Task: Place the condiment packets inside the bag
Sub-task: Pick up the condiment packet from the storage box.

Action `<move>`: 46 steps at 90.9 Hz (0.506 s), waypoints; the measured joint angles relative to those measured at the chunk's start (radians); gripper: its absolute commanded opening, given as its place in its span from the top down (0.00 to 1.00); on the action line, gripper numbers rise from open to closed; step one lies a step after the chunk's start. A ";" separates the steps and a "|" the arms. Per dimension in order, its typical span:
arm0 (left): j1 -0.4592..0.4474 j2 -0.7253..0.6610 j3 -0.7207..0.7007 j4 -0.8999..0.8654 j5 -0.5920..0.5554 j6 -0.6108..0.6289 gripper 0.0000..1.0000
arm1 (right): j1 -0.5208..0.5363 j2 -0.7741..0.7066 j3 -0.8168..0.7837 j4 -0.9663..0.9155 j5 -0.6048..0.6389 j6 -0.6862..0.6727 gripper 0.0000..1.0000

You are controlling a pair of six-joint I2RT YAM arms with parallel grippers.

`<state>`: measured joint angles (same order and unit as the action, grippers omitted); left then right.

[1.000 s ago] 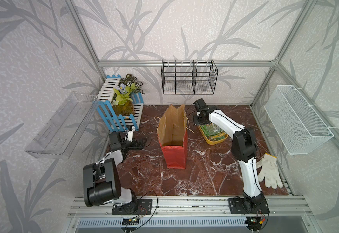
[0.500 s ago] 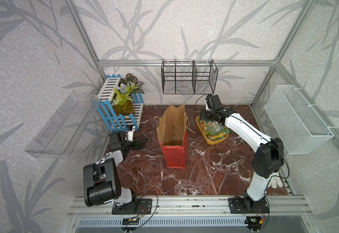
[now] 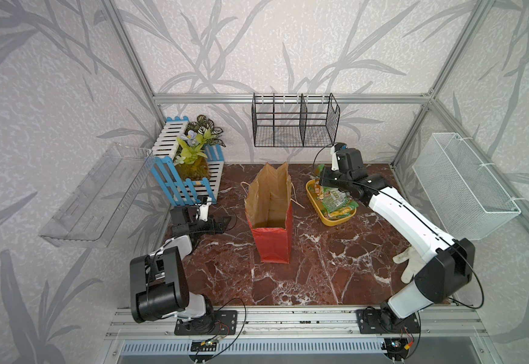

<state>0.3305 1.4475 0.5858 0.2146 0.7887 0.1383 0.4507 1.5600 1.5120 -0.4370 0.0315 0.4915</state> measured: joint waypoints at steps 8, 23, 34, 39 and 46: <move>0.000 0.000 -0.001 0.002 0.001 0.000 0.01 | 0.000 -0.075 -0.016 0.019 -0.019 0.018 1.00; 0.000 0.000 -0.002 0.004 0.002 -0.001 0.01 | 0.014 -0.178 -0.017 0.044 -0.048 0.042 1.00; 0.000 0.000 -0.008 0.008 0.001 -0.003 0.01 | 0.049 -0.214 -0.001 0.043 -0.060 0.057 1.00; 0.000 0.000 -0.011 0.012 -0.001 -0.004 0.01 | 0.077 -0.218 0.019 0.042 -0.059 0.059 1.00; 0.000 0.000 -0.014 0.017 -0.001 -0.006 0.01 | 0.126 -0.216 0.055 0.037 -0.058 0.060 1.00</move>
<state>0.3305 1.4475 0.5713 0.2317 0.7876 0.1322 0.5770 1.3437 1.5673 -0.4000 -0.0265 0.5510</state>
